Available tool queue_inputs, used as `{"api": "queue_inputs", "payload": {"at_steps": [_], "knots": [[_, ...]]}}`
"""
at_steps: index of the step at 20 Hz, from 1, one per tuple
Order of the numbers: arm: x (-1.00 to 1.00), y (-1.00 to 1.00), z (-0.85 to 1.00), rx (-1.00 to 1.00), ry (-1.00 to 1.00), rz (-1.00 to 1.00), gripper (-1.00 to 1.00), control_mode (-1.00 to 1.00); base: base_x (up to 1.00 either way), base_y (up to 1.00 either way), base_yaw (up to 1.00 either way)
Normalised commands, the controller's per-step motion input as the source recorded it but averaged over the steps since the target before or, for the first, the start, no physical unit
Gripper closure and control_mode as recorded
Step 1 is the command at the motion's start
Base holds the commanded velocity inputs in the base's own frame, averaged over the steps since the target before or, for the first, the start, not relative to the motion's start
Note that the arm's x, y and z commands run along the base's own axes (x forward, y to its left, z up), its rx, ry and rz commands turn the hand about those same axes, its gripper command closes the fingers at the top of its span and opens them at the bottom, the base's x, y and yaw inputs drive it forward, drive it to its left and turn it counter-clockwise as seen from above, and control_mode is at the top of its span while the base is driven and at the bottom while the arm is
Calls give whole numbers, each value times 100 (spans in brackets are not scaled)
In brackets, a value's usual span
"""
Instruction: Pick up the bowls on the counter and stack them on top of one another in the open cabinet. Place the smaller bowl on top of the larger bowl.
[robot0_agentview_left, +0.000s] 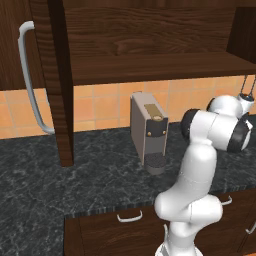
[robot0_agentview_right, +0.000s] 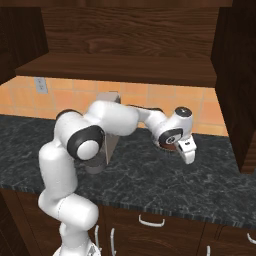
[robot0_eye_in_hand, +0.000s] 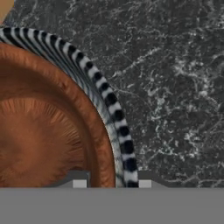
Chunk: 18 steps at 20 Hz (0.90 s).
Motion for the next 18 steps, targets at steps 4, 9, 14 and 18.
{"api": "queue_inputs", "payload": {"at_steps": [4,9,14,18], "knots": [[-98,1,59,0,-19,3,100,-100,0,0,0],[-100,10,64,-4,-4,10,100,-100,0,0,0],[-100,45,74,-12,-10,16,100,-100,0,0,0],[-76,88,85,-20,-13,16,100,-100,0,0,0]]}}
